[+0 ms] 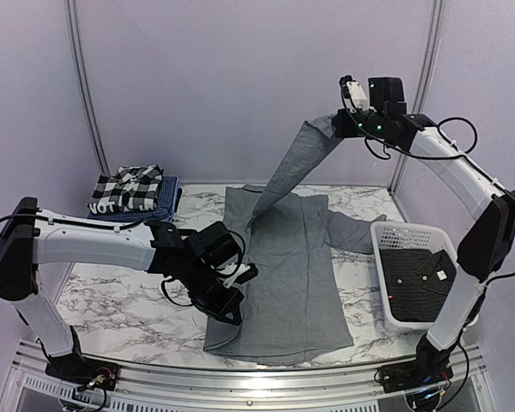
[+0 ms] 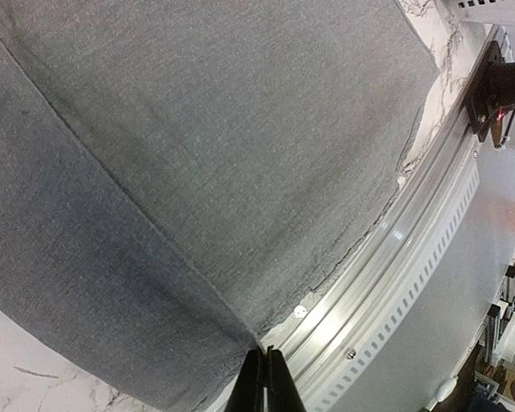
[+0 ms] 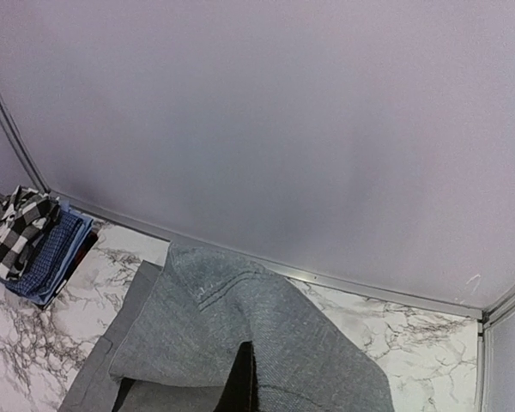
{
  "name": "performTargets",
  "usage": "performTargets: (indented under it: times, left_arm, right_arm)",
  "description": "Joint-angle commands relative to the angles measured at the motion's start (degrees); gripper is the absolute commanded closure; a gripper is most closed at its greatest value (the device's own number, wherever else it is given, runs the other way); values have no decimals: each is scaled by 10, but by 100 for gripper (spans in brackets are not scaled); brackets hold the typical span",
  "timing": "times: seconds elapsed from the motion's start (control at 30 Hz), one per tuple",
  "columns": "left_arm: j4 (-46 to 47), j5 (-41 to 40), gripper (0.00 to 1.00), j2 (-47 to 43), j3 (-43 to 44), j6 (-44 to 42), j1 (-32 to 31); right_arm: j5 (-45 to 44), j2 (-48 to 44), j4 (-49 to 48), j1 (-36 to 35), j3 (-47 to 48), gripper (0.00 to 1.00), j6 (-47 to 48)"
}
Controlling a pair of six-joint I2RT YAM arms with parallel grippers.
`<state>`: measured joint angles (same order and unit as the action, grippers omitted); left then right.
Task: Fold and stack the long sleeve shirts
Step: Fold the flattened shirt at the center of the board.
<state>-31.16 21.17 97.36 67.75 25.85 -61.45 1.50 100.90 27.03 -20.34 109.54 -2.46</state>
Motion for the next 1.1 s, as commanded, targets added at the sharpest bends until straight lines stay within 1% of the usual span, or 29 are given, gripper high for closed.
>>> performTargets:
  times: [0.0, 0.17, 0.3, 0.4, 0.43, 0.47, 0.5, 0.53, 0.67, 0.73, 0.87, 0.97, 1.07]
  left_arm:
    - [-10, 14, 100, 22, 19, -14, -5]
    - [-3, 19, 100, 40, 24, -15, -8]
    - [8, 24, 94, 44, 24, -11, -8]
    - [12, 26, 81, 43, 23, -11, -8]
    - [14, 25, 73, 40, 21, -12, -8]
    - [13, 22, 62, 37, 21, -13, -8]
    - [14, 18, 56, 32, 20, -12, -8]
    - [14, 15, 54, 27, 20, -11, -7]
    - [14, -7, 51, 5, 17, -1, 3]
    - [16, -19, 51, -10, 11, 10, 19]
    - [29, -38, 51, -56, -11, 39, 71]
    - [34, -53, 51, -87, -26, 55, 117]
    - [35, -58, 51, -97, -34, 59, 153]
  right_arm:
    - [37, -18, -15, 3, -27, 100, 14]
    - [90, -38, -33, 2, -71, 100, 19]
    - [121, -59, -46, -1, -109, 100, 24]
    - [129, -73, -50, -11, -132, 100, 41]
    - [130, -78, -51, -16, -139, 100, 44]
    - [131, -82, -52, -20, -146, 100, 49]
    - [134, -87, -54, -26, -154, 100, 52]
    - [137, -91, -56, -31, -161, 100, 56]
    - [167, -109, -64, -60, -192, 100, 81]
    - [188, -114, -63, -74, -202, 100, 91]
    - [234, -114, -49, -98, -212, 100, 106]
    - [238, -118, -41, -123, -215, 100, 111]
    - [244, -122, -23, -149, -207, 100, 119]
